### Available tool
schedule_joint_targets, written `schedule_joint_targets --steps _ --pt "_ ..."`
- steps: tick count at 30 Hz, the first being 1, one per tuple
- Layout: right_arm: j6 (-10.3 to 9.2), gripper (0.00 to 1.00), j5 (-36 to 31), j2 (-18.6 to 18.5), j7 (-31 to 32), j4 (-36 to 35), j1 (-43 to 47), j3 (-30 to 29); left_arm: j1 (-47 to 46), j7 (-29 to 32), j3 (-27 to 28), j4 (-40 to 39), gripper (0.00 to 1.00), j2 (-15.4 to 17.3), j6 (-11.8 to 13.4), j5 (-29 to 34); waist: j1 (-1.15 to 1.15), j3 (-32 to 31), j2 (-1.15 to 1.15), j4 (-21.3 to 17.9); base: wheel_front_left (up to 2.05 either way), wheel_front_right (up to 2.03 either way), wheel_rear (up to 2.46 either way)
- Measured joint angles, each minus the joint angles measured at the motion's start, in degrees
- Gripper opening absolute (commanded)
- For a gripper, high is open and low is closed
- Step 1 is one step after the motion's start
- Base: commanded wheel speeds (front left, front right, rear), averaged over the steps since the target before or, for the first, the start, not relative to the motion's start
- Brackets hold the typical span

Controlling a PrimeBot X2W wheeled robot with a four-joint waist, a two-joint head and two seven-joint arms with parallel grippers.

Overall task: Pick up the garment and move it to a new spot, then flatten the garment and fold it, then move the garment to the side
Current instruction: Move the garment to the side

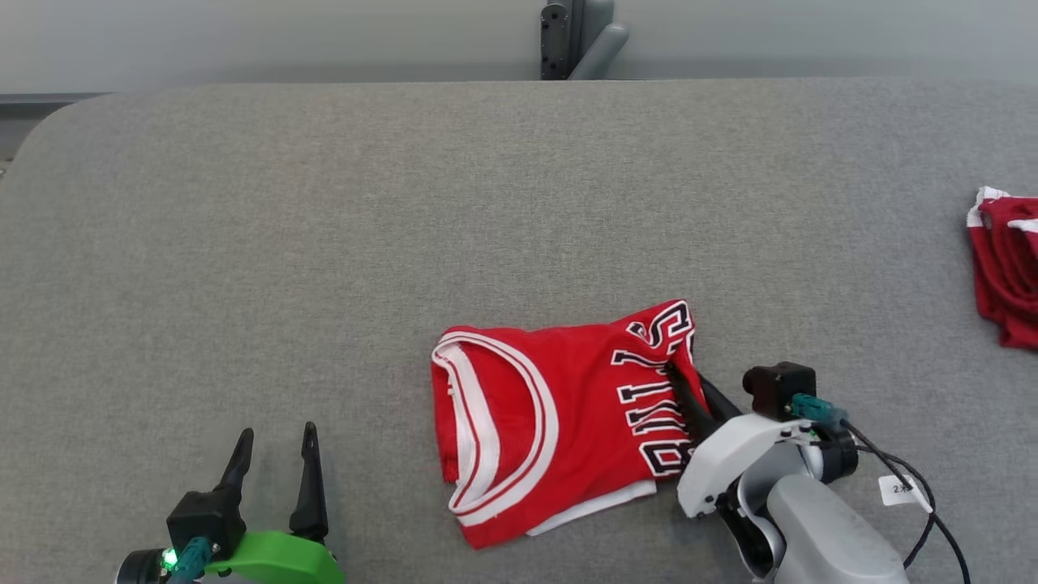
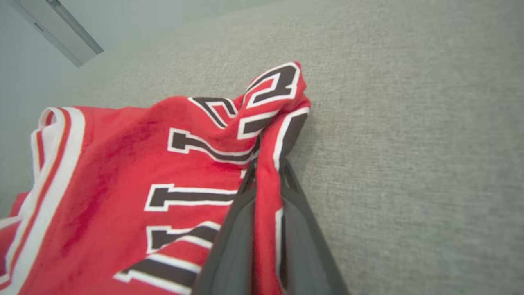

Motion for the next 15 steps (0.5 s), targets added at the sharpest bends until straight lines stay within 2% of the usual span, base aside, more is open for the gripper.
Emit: schedule_joint_targets --steps 4,8,15 --pt "-0.01 0.0 -3.8 -0.2 0.0 -2.6 0.3 -2.7 0.0 0.0 0.7 -0.6 1.0 0.0 -0.2 0.4 0.0 -0.1 0.0 -3.0 0.0 0.0 0.0" --pt "-0.01 0.0 -5.5 -0.1 0.0 -5.1 1.8 -4.9 -0.3 0.0 0.5 -0.7 1.0 0.0 -0.7 0.9 0.0 -0.1 0.0 -7.7 0.0 0.0 0.0" --pt "-0.01 0.0 -4.1 -0.1 0.0 -7.6 3.8 -4.4 -1.8 0.0 0.9 -1.0 1.0 0.0 -1.9 3.2 0.0 0.2 0.0 -17.7 0.0 0.0 0.0"
